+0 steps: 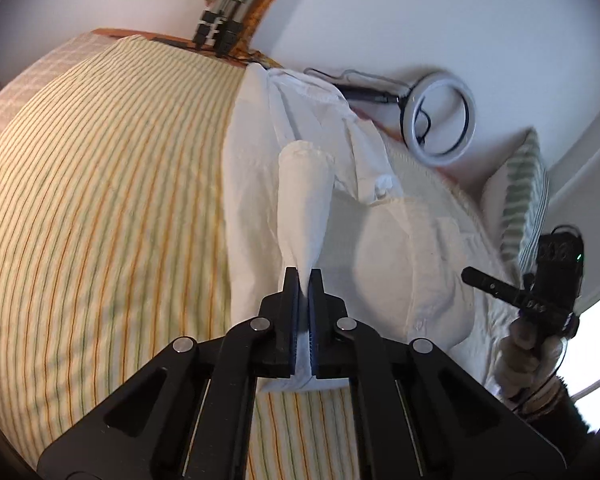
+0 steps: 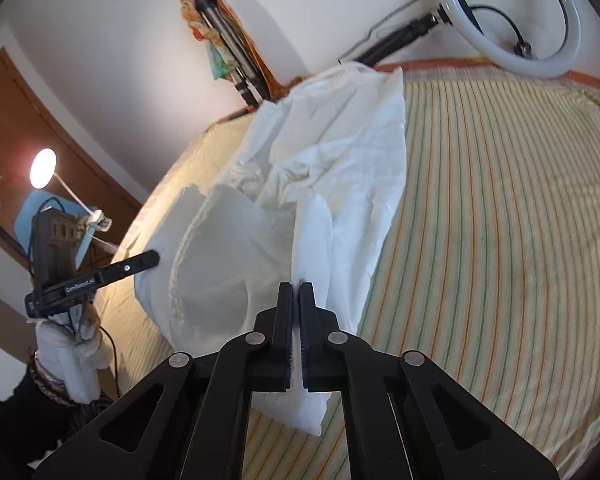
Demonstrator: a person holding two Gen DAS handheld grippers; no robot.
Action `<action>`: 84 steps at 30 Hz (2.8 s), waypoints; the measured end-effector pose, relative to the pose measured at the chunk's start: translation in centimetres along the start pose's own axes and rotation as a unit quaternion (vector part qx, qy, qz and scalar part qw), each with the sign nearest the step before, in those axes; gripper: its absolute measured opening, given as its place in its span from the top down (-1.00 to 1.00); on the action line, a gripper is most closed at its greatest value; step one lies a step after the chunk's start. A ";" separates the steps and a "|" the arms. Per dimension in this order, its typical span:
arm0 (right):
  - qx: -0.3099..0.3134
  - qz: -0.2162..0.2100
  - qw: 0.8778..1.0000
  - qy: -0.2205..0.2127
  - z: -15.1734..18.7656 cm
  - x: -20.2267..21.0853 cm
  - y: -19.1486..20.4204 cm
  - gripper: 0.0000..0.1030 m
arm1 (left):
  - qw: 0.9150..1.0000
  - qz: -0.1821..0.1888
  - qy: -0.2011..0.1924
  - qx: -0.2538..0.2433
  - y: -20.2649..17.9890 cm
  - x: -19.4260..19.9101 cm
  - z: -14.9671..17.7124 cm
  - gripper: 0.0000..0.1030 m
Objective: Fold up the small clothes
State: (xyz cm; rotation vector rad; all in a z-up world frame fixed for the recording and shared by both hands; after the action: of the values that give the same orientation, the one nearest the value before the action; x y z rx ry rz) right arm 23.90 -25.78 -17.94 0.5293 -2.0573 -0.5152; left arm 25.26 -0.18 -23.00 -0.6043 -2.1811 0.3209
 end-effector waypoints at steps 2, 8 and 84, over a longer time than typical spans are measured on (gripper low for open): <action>-0.008 0.013 1.000 0.000 -0.2 -0.6 -1.1 0.98 | 0.999 -0.021 0.025 0.001 1.1 -1.3 0.7 0.96; -0.030 0.037 0.999 0.014 0.2 -2.3 -2.9 0.99 | 0.999 -0.018 0.030 0.019 2.1 -2.3 0.1 0.90; -0.051 0.083 0.995 -0.023 -22.2 -16.3 -8.7 0.99 | 0.997 -0.037 0.062 -0.028 9.1 -20.2 -21.1 0.95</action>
State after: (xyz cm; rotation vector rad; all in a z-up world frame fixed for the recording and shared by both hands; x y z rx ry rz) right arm 52.28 -27.31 -22.94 0.2870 -2.0838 -0.5336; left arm 55.54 -2.60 -26.98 -0.5587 -2.0935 0.1795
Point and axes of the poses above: each gripper's, at about its wrist camera, not at the fingertips, and x roughly against the way its jaws point, y to its left, z to its underside, the point moved 8 cm from there along -x, roughly the way its jaws point, and after that the axes turned 11 degrees about -x, right-handed, at the moved point
